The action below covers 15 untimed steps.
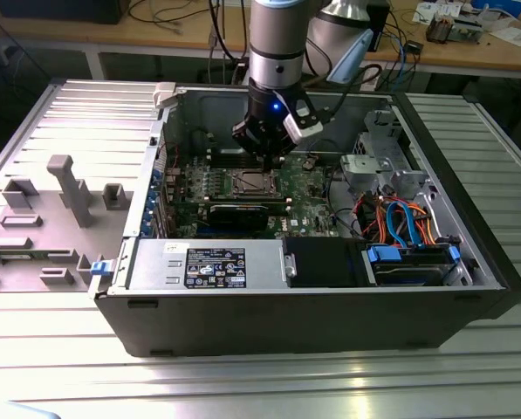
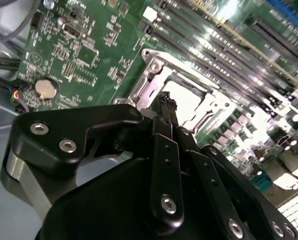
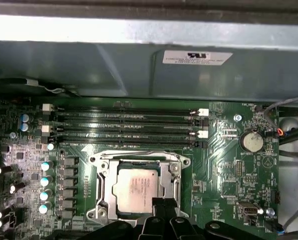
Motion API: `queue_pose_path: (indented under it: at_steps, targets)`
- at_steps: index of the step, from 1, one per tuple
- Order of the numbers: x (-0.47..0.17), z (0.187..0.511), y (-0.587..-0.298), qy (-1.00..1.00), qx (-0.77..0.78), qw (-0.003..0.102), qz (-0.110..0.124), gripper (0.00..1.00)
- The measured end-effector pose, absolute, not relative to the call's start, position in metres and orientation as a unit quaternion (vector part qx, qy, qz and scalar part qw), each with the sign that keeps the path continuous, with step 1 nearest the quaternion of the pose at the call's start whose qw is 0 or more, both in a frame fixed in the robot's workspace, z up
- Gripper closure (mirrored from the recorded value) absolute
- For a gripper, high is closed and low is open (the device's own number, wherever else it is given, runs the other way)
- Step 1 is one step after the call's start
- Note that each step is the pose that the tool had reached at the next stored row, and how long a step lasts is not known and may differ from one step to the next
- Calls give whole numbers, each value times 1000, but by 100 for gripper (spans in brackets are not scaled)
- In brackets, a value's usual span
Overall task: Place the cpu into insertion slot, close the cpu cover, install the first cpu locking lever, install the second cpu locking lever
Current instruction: 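Install the second cpu locking lever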
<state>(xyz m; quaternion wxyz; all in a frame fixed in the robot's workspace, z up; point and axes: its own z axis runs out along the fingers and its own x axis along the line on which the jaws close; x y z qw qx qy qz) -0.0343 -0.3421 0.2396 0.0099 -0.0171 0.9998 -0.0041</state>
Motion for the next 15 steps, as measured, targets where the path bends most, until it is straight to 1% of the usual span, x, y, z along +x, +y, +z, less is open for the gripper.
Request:
queue_pose_path:
  at_steps: [5, 15]
  targets:
    - [-34, 239, -349, 1000, -17, 10, -15, 89]
    - [-34, 239, -350, 1000, -17, 10, -16, 89]
